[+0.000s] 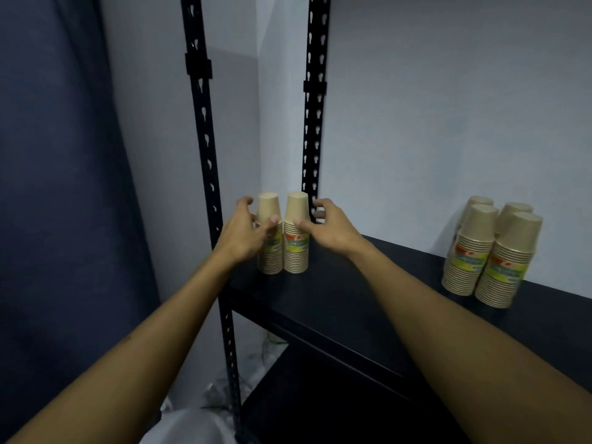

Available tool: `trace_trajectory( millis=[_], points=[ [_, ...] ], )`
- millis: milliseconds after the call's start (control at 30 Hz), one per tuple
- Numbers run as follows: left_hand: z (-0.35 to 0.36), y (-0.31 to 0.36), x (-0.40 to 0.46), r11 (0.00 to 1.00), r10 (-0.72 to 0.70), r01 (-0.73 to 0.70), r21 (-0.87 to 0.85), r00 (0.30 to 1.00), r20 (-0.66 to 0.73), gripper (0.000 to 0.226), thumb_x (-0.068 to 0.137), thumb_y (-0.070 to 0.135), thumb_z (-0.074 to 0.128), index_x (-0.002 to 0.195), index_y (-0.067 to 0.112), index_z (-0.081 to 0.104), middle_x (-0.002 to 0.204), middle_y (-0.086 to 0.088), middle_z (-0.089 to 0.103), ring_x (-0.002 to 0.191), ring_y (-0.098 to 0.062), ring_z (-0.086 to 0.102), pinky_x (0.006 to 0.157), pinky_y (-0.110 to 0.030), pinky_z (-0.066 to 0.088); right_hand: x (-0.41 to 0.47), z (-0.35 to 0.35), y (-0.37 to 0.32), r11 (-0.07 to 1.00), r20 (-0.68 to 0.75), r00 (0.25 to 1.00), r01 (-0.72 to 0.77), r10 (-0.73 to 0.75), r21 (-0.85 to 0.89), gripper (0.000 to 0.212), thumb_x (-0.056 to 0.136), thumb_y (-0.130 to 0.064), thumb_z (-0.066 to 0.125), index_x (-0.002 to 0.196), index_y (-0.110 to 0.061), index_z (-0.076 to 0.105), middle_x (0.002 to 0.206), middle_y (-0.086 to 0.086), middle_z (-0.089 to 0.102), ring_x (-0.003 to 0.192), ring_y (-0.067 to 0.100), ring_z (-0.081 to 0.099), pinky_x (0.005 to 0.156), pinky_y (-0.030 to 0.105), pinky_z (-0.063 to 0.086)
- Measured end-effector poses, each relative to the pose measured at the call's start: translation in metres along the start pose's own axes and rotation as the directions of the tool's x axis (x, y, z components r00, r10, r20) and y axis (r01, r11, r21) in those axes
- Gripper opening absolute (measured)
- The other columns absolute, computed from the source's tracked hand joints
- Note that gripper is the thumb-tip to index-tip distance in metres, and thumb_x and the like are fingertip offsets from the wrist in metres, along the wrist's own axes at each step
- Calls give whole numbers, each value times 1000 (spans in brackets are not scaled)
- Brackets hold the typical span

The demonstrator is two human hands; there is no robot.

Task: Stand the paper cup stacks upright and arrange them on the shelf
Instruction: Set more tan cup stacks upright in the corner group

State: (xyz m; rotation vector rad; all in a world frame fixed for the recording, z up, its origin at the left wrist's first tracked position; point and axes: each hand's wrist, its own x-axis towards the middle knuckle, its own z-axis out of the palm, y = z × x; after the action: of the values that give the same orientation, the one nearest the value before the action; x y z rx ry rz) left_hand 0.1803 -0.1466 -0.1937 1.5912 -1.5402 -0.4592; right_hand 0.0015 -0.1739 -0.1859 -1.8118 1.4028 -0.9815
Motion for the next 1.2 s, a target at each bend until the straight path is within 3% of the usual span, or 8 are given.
trace_trajectory(
  millis=[133,200,300,567,667,833,1000,1200],
  points=[
    [15,-15,0,997,31,-30,-76,1000,3,55,101,38,57,145,10,42,143,-12,56,111,-17,56,85,-31,44,3,9,14,998,63,998,22,-26,58,62,98,-25,66,151,-9,38,146,16,56,130,27,58,96,31,48],
    [18,-18,0,996,55,-56,-72,998,-13,54,100,39,58,145,10,44,141,-12,58,116,-22,59,88,-33,48,2,10,22,996,46,997,51,-55,74,58,98,-22,67,149,-10,42,141,15,60,127,27,60,97,32,49],
    [21,-18,1,994,76,-74,-83,997,27,57,97,43,61,143,13,47,138,-13,60,119,-29,62,96,-48,55,-3,5,35,993,-9,996,91,-91,79,55,95,-24,71,144,-13,47,133,12,64,121,26,64,98,37,53],
    [56,8,-14,967,163,-129,-219,976,145,54,87,51,71,130,22,55,123,-6,69,111,-22,68,93,-52,58,-50,-43,70,982,-140,980,154,-138,106,50,91,-28,75,134,-16,52,116,1,68,96,5,68,72,16,55],
    [77,24,-26,948,224,-166,-271,954,199,53,82,56,73,125,27,59,117,4,72,108,-13,69,92,-48,59,-75,-69,86,983,-194,973,148,-126,105,51,90,-30,75,133,-18,52,116,1,68,93,9,73,74,22,60],
    [116,59,-47,909,333,-235,-345,906,260,53,84,44,77,130,23,60,119,5,73,109,-8,70,93,-43,60,-120,-110,110,982,-296,949,150,-110,114,48,88,-26,76,129,-16,54,113,6,68,93,12,74,76,22,60],
    [155,88,-65,871,419,-285,-399,855,304,61,80,39,83,134,23,59,120,6,72,107,-8,70,93,-41,60,-157,-147,128,989,-391,915,132,-96,66,60,76,-44,74,127,-20,56,108,-1,69,97,15,72,83,30,61],
    [191,113,-73,840,481,-329,-432,819,312,62,81,39,82,136,23,58,121,3,73,100,-6,73,92,-35,60,-176,-173,142,993,-465,881,114,-88,29,48,82,-37,73,124,-17,61,105,-13,71,91,-7,68,77,13,54]
  ],
)
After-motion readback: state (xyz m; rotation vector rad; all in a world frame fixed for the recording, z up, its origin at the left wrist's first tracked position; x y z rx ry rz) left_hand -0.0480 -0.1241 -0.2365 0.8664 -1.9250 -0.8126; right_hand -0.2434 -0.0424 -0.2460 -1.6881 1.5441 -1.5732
